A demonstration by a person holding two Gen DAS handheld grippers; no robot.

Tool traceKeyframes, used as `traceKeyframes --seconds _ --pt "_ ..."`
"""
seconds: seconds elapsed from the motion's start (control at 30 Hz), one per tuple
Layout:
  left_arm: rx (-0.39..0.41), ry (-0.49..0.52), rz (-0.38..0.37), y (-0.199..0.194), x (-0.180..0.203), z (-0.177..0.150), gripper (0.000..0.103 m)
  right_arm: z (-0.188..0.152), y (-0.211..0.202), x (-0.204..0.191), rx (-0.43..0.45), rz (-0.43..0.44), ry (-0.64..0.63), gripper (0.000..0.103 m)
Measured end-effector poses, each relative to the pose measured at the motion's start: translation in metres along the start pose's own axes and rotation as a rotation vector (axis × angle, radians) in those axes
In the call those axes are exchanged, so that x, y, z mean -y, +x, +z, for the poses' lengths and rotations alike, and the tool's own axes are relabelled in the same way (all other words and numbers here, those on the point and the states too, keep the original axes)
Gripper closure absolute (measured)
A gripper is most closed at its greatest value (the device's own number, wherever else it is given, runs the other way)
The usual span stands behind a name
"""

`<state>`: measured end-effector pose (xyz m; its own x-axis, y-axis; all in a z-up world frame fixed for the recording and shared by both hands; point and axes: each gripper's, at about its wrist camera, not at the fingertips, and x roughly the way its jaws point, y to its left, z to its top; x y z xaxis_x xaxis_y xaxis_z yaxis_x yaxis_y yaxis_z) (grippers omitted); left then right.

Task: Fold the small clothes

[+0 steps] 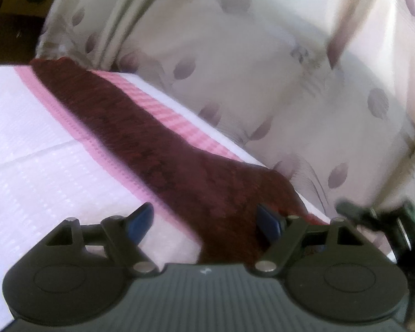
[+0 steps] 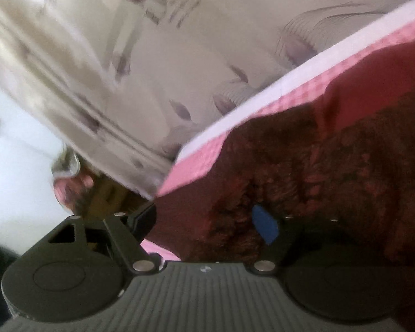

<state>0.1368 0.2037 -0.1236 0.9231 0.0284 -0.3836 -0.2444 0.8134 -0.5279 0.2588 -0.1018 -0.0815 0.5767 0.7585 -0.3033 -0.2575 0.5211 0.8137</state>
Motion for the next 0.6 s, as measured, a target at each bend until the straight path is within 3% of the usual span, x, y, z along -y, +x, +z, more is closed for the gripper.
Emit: traceKeyframes --seconds 0.07,0.17,0.27,0.5,0.6 --pt "0.001 -0.055 0.011 0.000 -0.009 0.002 0.022 -0.005 -0.014 -0.005 0.012 -0.054 -0.062 0.025" --pt "-0.008 -0.143 0.012 0.000 -0.023 0.008 0.022 -0.018 -0.024 -0.020 0.009 -0.228 -0.274 0.026" --pt "-0.029 -0.224 0.039 0.001 -0.038 0.019 0.022 -0.027 -0.025 -0.022 0.001 -0.332 -0.404 0.028" --pt "-0.023 -0.229 0.138 0.011 -0.087 0.085 0.022 -0.034 -0.018 -0.016 -0.009 -0.339 -0.432 0.029" --pt "-0.067 -0.270 0.181 0.028 -0.121 0.122 0.023 -0.034 -0.018 -0.017 -0.010 -0.333 -0.442 0.027"
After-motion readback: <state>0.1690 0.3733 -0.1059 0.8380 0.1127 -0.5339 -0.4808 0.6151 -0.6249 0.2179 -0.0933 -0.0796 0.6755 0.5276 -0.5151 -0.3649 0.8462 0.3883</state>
